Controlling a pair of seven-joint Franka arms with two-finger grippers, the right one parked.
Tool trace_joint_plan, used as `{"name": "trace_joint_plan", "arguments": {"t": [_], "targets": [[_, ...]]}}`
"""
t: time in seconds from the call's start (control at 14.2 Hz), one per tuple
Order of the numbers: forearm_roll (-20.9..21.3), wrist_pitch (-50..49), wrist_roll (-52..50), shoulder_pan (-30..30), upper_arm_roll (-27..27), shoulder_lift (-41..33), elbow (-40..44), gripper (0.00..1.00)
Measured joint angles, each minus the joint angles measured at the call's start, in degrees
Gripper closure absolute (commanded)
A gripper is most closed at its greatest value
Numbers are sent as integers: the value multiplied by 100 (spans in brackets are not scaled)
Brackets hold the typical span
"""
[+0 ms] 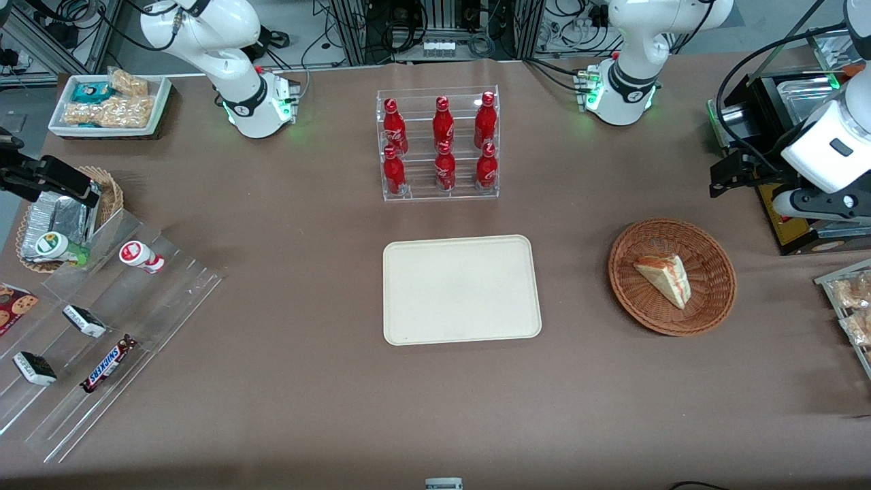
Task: Place sandwich from basket to tray
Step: 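Move the left gripper over the wicker basket above the sandwich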
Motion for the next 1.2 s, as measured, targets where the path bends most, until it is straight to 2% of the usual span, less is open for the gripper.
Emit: {"name": "trace_joint_plan", "arguments": {"t": [0.85,1.2], "targets": [[0,18,0,17,18,218,-32,0],[-4,451,3,359,48,521,-500,0]]}}
